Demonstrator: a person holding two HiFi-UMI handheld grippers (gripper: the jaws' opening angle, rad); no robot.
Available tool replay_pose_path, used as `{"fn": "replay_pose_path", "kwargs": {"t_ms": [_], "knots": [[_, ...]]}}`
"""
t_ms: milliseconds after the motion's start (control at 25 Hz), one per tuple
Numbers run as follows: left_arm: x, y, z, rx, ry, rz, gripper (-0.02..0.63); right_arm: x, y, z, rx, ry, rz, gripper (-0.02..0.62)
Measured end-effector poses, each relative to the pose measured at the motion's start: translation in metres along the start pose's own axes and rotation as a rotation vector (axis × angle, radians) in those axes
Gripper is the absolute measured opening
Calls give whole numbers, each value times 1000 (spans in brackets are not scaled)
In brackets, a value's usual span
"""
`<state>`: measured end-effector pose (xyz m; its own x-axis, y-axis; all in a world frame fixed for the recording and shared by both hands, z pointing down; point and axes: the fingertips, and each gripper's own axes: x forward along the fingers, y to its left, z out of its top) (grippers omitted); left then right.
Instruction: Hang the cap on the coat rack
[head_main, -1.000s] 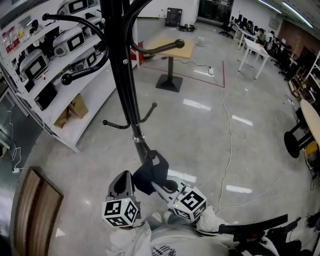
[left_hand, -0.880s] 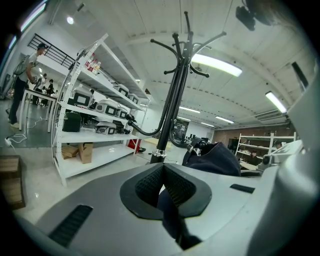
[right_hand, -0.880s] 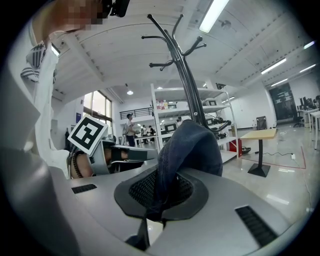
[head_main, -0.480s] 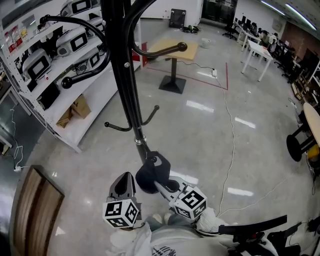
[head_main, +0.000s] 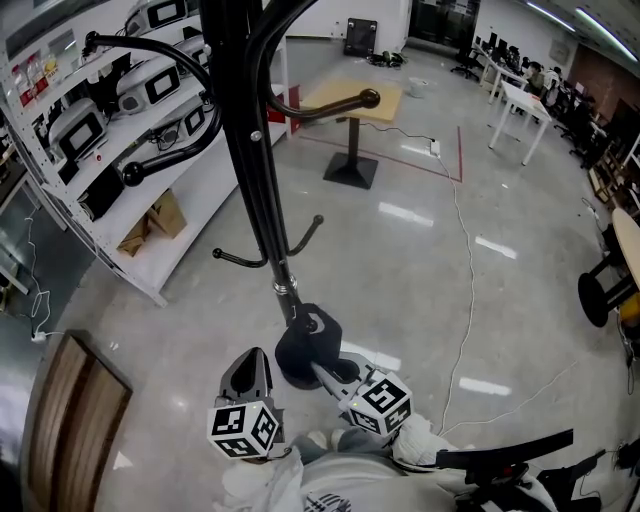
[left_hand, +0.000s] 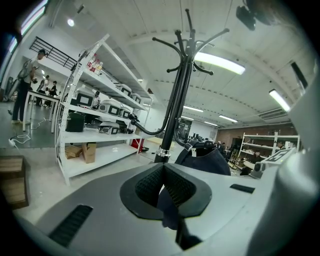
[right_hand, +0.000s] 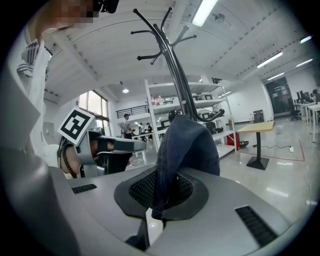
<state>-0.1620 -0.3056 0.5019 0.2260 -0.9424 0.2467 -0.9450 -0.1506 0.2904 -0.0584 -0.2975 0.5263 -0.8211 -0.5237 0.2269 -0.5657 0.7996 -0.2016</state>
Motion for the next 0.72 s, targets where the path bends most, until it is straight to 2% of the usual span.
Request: {"fn": "replay_pose_path", "kwargs": {"t_ms": [720], "knots": [[8,12,-5,-19,11,34,3,22,-24,-10,21,39,10,25]]}}
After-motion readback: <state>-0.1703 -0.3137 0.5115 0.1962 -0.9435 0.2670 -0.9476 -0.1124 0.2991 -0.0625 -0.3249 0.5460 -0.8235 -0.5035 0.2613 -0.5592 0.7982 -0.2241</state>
